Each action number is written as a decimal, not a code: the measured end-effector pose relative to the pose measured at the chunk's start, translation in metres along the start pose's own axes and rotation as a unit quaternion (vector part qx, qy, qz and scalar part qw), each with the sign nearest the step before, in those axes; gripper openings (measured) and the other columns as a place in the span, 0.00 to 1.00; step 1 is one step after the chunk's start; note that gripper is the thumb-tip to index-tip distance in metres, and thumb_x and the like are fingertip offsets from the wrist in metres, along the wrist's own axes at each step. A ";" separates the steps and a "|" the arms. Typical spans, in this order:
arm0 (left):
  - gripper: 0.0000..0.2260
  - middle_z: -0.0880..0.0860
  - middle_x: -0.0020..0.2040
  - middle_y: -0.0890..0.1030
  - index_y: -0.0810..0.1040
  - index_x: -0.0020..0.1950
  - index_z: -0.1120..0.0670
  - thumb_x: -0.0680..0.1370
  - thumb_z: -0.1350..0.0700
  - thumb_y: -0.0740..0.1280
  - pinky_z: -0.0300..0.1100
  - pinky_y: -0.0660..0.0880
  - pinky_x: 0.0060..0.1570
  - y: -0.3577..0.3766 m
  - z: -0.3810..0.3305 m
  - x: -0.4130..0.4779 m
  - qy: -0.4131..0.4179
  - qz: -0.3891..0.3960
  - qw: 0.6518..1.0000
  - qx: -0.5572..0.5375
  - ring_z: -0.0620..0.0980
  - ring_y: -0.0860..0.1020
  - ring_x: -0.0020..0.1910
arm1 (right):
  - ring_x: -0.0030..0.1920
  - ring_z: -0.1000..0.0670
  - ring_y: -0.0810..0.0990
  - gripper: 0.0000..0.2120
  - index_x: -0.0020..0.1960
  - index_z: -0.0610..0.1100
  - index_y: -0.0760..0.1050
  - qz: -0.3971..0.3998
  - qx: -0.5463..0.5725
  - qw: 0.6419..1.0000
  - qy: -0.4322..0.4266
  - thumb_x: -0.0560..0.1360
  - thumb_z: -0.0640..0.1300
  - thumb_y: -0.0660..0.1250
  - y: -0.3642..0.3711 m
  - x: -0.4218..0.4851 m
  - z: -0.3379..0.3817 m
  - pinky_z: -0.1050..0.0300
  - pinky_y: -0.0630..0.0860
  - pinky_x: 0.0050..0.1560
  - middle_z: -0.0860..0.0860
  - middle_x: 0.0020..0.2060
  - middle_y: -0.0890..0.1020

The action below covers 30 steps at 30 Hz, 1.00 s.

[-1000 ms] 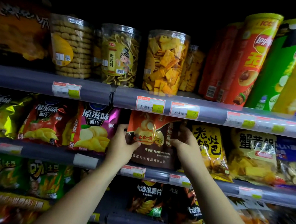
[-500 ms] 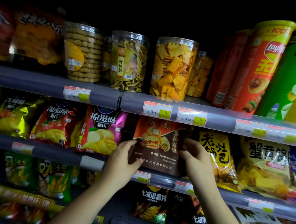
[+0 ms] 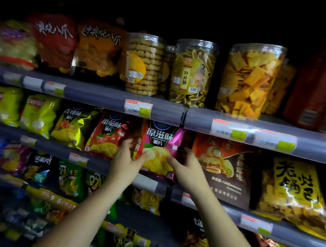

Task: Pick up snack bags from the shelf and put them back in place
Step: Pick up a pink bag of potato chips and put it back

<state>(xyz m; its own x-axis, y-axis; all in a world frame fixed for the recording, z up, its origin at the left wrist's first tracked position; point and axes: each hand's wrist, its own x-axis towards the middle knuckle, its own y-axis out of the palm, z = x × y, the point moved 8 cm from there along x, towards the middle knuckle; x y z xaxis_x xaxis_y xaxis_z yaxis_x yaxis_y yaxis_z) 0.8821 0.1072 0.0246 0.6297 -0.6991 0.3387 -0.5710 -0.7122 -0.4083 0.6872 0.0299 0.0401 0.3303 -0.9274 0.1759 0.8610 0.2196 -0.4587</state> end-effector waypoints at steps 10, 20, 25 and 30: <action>0.16 0.43 0.50 0.84 0.80 0.58 0.45 0.72 0.46 0.75 0.41 0.80 0.51 0.014 0.004 0.050 0.058 0.196 0.968 -0.145 0.40 0.82 0.51 | 0.44 0.52 0.84 0.23 0.63 0.43 0.79 -0.115 0.079 0.989 0.053 0.75 0.57 0.73 0.017 0.007 -0.003 0.56 0.80 0.41 0.48 0.50 0.87; 0.32 0.51 0.56 0.86 0.77 0.64 0.47 0.62 0.47 0.82 0.50 0.81 0.56 0.014 0.016 -0.003 -0.021 0.366 0.887 -0.280 0.52 0.85 0.55 | 0.55 0.46 0.88 0.24 0.65 0.45 0.78 0.014 0.266 0.963 0.048 0.70 0.45 0.77 0.042 -0.050 0.001 0.55 0.84 0.48 0.45 0.57 0.88; 0.24 0.61 0.56 0.85 0.83 0.58 0.59 0.64 0.54 0.82 0.51 0.81 0.55 0.002 0.030 -0.041 -0.093 0.431 0.825 -0.353 0.61 0.84 0.56 | 0.57 0.39 0.87 0.30 0.62 0.41 0.82 0.074 0.255 0.963 0.035 0.63 0.51 0.83 0.045 -0.072 -0.005 0.48 0.83 0.55 0.41 0.57 0.88; 0.29 0.62 0.59 0.84 0.80 0.61 0.60 0.63 0.52 0.81 0.58 0.76 0.64 -0.010 0.039 -0.058 -0.108 0.419 0.837 -0.333 0.65 0.80 0.61 | 0.55 0.41 0.87 0.35 0.60 0.42 0.82 0.109 0.283 0.952 0.038 0.58 0.57 0.85 0.044 -0.087 -0.008 0.50 0.84 0.52 0.40 0.56 0.87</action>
<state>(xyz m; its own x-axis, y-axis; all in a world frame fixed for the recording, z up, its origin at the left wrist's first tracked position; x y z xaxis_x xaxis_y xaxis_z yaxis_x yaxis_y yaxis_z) 0.8719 0.1573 -0.0240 -0.1005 -0.9947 -0.0209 -0.9820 0.0957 0.1628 0.6935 0.1178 -0.0024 0.5151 -0.8553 0.0560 0.8525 0.5180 0.0696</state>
